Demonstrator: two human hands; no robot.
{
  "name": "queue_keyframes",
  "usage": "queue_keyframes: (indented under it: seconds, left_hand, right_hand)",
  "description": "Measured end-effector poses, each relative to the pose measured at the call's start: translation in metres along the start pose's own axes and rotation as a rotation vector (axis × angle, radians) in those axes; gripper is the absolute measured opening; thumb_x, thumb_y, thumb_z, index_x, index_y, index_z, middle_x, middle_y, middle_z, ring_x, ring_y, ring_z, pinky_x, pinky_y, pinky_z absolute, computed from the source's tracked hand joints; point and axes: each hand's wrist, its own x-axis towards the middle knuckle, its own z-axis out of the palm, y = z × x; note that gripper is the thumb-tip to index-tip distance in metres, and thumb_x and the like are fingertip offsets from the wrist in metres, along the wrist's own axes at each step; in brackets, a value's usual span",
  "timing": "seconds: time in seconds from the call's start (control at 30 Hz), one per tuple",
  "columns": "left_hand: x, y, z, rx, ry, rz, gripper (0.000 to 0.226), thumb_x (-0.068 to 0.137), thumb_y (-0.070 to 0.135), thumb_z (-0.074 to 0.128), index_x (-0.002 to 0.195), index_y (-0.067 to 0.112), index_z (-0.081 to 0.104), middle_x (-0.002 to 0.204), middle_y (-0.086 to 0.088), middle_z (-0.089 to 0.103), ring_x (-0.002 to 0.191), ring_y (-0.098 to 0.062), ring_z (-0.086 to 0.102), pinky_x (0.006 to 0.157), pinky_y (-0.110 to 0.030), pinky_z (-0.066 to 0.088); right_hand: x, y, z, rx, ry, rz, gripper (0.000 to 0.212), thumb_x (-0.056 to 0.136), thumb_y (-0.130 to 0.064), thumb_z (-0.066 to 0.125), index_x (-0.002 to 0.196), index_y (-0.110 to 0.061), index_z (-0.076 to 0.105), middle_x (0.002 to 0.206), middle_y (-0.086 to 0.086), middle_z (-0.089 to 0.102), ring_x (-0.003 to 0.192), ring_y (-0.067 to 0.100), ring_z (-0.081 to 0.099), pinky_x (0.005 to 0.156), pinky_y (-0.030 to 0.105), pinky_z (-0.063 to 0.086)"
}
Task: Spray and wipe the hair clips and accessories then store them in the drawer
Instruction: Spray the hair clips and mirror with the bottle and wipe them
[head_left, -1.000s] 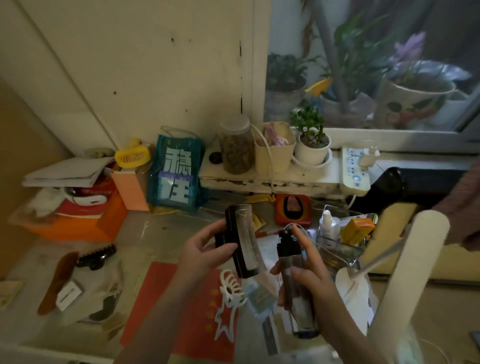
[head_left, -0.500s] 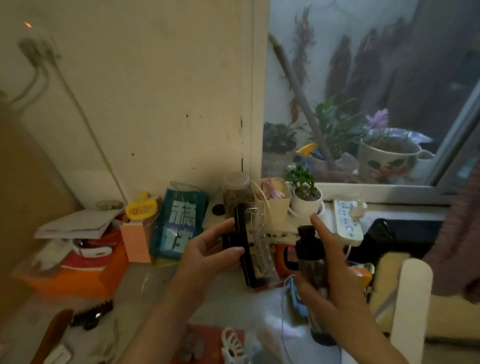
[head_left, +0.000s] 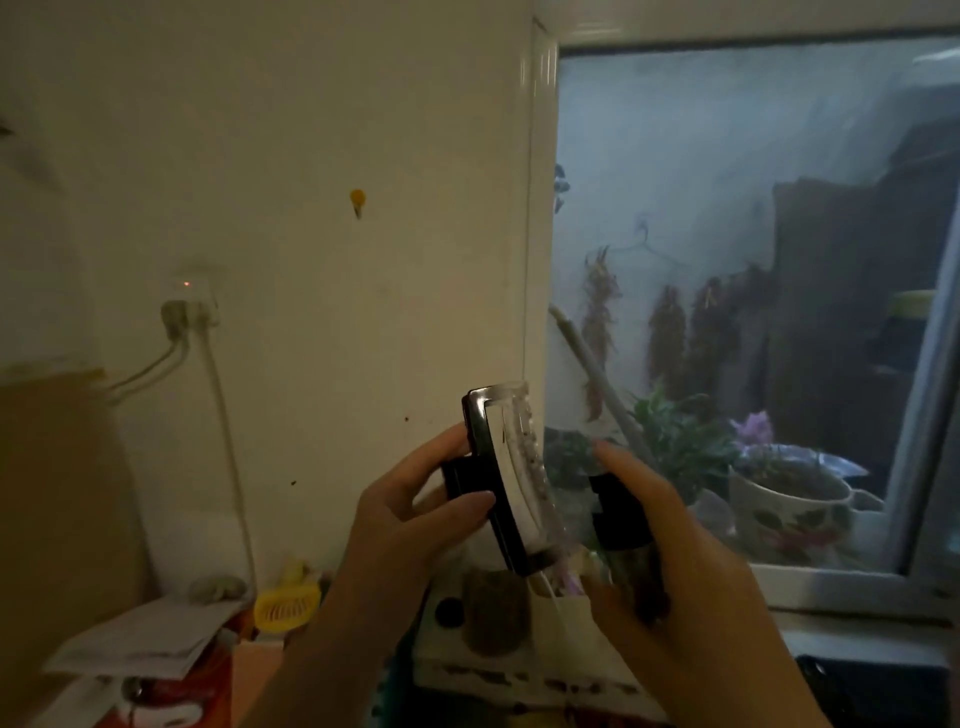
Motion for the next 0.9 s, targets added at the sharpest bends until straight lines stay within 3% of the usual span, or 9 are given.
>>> queue_keyframes:
  seconds: [0.07, 0.13, 0.2, 0.27, 0.33, 0.43, 0.57, 0.73, 0.9]
  left_hand:
    - [0.005, 0.008, 0.001, 0.011, -0.005, 0.025, 0.058, 0.067, -0.001, 0.072, 0.12, 0.02, 0.059, 0.112, 0.005, 0.07, 0.102, -0.016, 0.067, 0.079, -0.028, 0.057]
    - [0.008, 0.012, 0.002, 0.008, -0.012, 0.042, 0.059, 0.065, 0.002, 0.066, 0.12, 0.02, 0.058, 0.112, 0.005, 0.07, 0.102, -0.017, 0.067, 0.079, -0.028, 0.056]
    - [0.011, 0.015, 0.002, 0.004, -0.019, 0.053, 0.058, 0.065, 0.004, 0.066, 0.119, 0.021, 0.059, 0.112, 0.005, 0.07, 0.102, -0.017, 0.067, 0.077, -0.026, 0.056]
    - [0.012, 0.016, 0.003, -0.007, -0.025, 0.055, 0.057, 0.067, 0.002, 0.07, 0.119, 0.021, 0.059, 0.112, 0.004, 0.07, 0.102, -0.018, 0.067, 0.076, -0.025, 0.056]
    - [0.012, 0.015, 0.002, -0.01, -0.025, 0.045, 0.057, 0.067, 0.001, 0.073, 0.119, 0.02, 0.059, 0.11, 0.003, 0.071, 0.101, -0.018, 0.068, 0.076, -0.024, 0.056]
    - [0.012, 0.013, 0.004, -0.01, -0.03, 0.029, 0.062, 0.065, -0.001, 0.075, 0.121, 0.019, 0.058, 0.11, 0.004, 0.071, 0.1, -0.018, 0.068, 0.075, -0.024, 0.056]
    - [0.013, 0.01, 0.006, -0.023, -0.057, 0.02, 0.06, 0.065, 0.002, 0.067, 0.122, 0.018, 0.057, 0.111, 0.004, 0.071, 0.101, -0.018, 0.068, 0.075, -0.024, 0.056]
    - [0.013, 0.011, 0.007, -0.038, -0.063, 0.018, 0.056, 0.066, 0.001, 0.07, 0.117, 0.02, 0.059, 0.108, 0.005, 0.072, 0.099, -0.017, 0.069, 0.072, -0.022, 0.056]
    - [0.011, 0.009, 0.005, -0.053, -0.061, 0.011, 0.053, 0.062, 0.004, 0.063, 0.112, 0.021, 0.06, 0.102, 0.008, 0.073, 0.096, -0.015, 0.069, 0.07, -0.02, 0.056]
  right_hand:
    - [0.008, -0.008, -0.005, -0.07, 0.072, -0.043, 0.091, 0.069, -0.024, 0.064, 0.126, -0.072, 0.012, 0.096, -0.043, 0.049, 0.097, -0.022, 0.049, 0.069, 0.003, 0.044]
    - [0.013, -0.014, -0.01, -0.107, 0.123, -0.049, 0.09, 0.069, -0.023, 0.061, 0.127, -0.071, 0.012, 0.091, -0.034, 0.049, 0.077, -0.007, 0.06, 0.062, 0.013, 0.049]
    - [0.016, -0.017, -0.014, -0.195, 0.163, -0.085, 0.098, 0.07, -0.013, 0.064, 0.126, -0.071, 0.01, 0.088, -0.024, 0.053, 0.063, 0.0, 0.059, 0.056, 0.021, 0.053]
    - [0.018, -0.017, -0.018, -0.258, 0.168, -0.084, 0.102, 0.072, -0.007, 0.067, 0.123, -0.073, 0.008, 0.09, -0.016, 0.056, 0.062, 0.0, 0.057, 0.053, 0.017, 0.05]
    - [0.018, -0.017, -0.019, -0.251, 0.146, -0.06, 0.093, 0.075, -0.014, 0.064, 0.118, -0.076, 0.008, 0.095, -0.015, 0.056, 0.066, -0.002, 0.056, 0.054, 0.014, 0.045]
    - [0.017, -0.017, -0.018, -0.211, 0.128, -0.025, 0.081, 0.076, -0.015, 0.062, 0.116, -0.07, 0.018, 0.097, -0.018, 0.053, 0.075, -0.004, 0.056, 0.062, 0.016, 0.047]
    - [0.018, -0.017, -0.016, -0.185, 0.109, -0.004, 0.063, 0.074, -0.027, 0.054, 0.118, -0.06, 0.023, 0.095, -0.031, 0.045, 0.078, -0.01, 0.052, 0.064, 0.008, 0.04]
    - [0.013, -0.012, -0.014, -0.233, 0.118, 0.014, 0.076, 0.073, -0.008, 0.069, 0.113, -0.057, 0.027, 0.092, -0.028, 0.048, 0.075, -0.011, 0.054, 0.057, 0.004, 0.035]
    - [0.011, -0.01, -0.012, -0.26, 0.166, 0.034, 0.08, 0.073, -0.006, 0.07, 0.121, -0.053, 0.027, 0.095, -0.023, 0.051, 0.073, -0.012, 0.051, 0.06, 0.004, 0.033]
